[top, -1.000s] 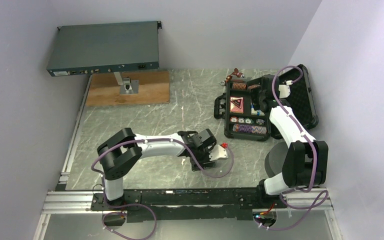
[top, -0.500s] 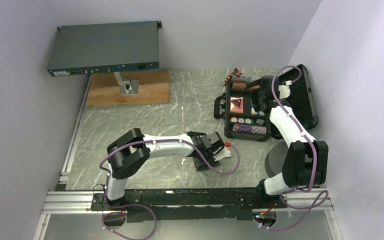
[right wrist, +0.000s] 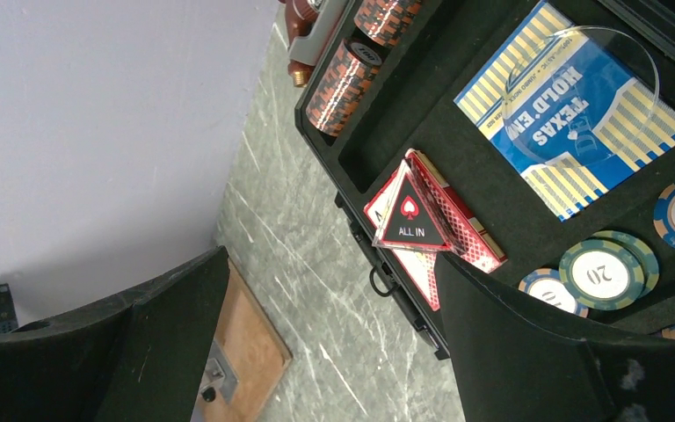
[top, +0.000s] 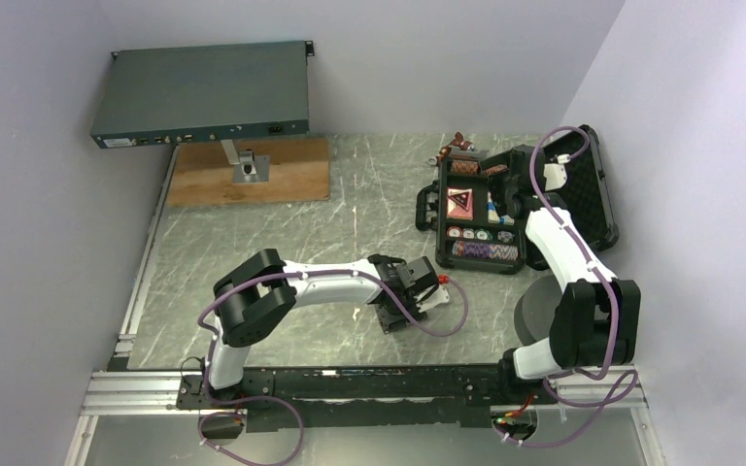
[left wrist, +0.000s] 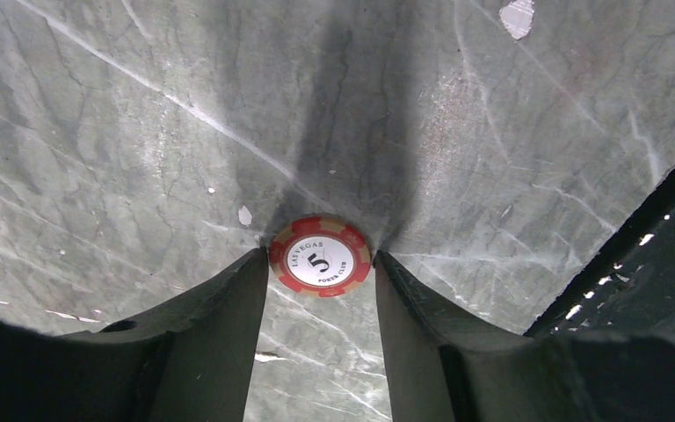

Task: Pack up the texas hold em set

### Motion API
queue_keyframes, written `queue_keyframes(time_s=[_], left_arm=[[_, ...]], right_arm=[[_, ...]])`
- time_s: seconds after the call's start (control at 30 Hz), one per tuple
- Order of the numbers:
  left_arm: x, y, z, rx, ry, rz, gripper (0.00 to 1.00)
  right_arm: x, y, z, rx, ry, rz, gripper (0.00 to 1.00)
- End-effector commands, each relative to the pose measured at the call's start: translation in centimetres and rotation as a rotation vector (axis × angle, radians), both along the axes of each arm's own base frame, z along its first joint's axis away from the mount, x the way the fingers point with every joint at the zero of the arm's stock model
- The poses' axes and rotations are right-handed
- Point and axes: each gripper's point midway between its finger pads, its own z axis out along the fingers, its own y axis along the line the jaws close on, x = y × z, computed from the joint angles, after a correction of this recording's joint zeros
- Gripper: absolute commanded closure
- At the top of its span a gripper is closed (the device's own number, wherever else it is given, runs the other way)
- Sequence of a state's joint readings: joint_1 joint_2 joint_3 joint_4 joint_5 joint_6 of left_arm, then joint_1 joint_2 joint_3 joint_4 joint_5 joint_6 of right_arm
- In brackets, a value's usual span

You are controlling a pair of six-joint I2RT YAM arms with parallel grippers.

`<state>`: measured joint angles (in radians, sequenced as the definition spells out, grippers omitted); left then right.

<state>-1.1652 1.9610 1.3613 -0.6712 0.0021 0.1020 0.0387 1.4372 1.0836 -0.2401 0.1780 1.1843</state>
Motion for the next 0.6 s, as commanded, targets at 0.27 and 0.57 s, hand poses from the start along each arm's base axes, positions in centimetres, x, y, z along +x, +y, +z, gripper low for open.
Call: queue_keyframes(time_s=[0.27,0.57], left_arm=[[-1.8,2.9,-3.7,0.148,0.082,0.013,0.68],[0.6,1.4,-0.5,0.059,-0.051,0.068,0.75]], right_arm=[[-0.2,-0.7,1.2,-0.026,-0.035,-0.008,0.11],[-0.4,-0.9,2.1,-0.033,-0.052,-0.006,0.11]])
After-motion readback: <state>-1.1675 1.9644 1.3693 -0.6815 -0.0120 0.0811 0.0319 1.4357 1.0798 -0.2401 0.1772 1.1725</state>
